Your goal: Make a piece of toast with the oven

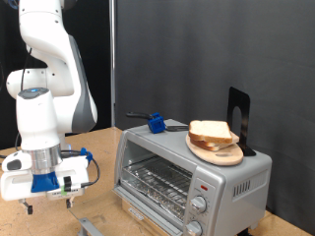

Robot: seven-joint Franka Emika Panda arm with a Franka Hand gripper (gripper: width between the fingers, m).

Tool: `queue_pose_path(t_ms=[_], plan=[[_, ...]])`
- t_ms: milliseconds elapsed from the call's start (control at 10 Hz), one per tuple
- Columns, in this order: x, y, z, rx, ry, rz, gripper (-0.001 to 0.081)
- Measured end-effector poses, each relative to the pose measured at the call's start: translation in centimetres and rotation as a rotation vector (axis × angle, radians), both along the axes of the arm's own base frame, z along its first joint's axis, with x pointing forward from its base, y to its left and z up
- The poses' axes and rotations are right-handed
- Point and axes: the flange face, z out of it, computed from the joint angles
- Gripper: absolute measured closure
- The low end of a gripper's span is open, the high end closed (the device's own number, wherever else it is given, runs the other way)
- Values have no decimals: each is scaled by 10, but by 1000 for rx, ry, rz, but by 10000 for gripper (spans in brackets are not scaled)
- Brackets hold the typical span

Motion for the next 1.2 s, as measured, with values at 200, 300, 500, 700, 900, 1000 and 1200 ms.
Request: queue_pose_path(t_ms=[200, 300, 500, 700, 900, 1000, 1200], plan=[[3, 7, 2, 62, -42, 23, -2], [5, 13, 9, 109, -74, 51, -2], [12, 24, 36, 171, -108, 117, -2], [17, 37, 65, 192, -112, 201, -2], [24, 47, 95, 211, -144, 257, -2], [27, 51, 111, 226, -169, 282, -2], [32, 55, 145, 239, -232, 305, -2]])
